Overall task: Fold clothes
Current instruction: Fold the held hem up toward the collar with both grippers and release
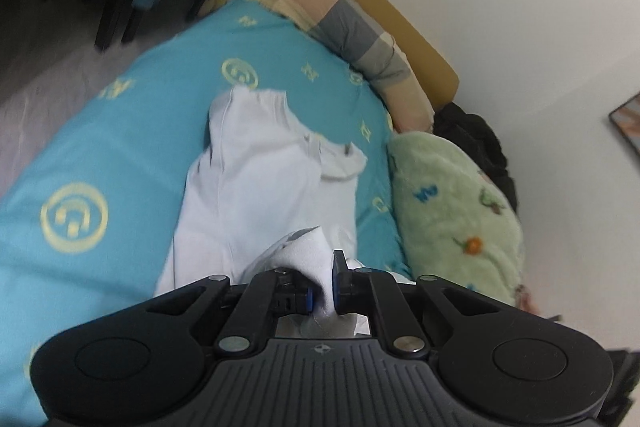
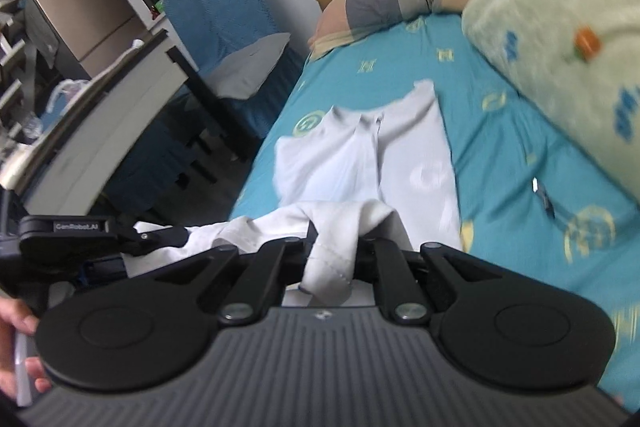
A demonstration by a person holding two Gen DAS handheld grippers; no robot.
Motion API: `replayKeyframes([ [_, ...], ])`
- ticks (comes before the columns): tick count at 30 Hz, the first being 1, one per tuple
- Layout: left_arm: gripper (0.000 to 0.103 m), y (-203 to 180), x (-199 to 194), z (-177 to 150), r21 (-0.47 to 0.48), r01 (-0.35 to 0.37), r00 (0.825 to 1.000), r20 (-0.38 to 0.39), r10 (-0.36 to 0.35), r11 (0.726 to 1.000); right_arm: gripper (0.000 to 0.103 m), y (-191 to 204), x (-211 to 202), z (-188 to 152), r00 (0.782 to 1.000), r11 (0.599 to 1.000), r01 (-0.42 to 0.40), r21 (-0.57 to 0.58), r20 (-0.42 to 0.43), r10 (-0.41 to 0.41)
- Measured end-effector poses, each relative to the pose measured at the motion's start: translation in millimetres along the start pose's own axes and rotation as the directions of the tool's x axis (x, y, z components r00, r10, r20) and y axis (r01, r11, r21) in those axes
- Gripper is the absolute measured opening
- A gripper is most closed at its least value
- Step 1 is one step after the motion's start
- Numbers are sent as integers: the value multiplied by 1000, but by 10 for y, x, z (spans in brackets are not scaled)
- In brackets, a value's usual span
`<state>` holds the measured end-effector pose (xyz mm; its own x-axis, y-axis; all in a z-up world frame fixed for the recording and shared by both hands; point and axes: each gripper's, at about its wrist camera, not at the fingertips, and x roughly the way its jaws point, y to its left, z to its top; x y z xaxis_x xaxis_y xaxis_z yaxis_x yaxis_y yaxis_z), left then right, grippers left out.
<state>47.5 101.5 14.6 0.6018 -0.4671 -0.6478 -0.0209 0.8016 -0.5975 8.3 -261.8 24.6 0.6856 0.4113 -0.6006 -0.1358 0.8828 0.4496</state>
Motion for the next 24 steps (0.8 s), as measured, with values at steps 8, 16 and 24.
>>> replayKeyframes([
  [8, 9, 103, 1148, 157, 204, -149, 988, 76, 136, 968, 12, -363, 1132, 171, 998, 990, 65, -126, 31, -62],
  [16, 12, 236, 1856, 61, 366, -222, 975, 59, 215, 904, 13, -771, 1965, -5, 992, 987, 104, -124, -52, -111],
  [24, 60, 33, 1544, -85, 402, -219, 976, 99, 195, 889, 52, -627, 1809, -77, 989, 983, 120, -142, -69, -130],
])
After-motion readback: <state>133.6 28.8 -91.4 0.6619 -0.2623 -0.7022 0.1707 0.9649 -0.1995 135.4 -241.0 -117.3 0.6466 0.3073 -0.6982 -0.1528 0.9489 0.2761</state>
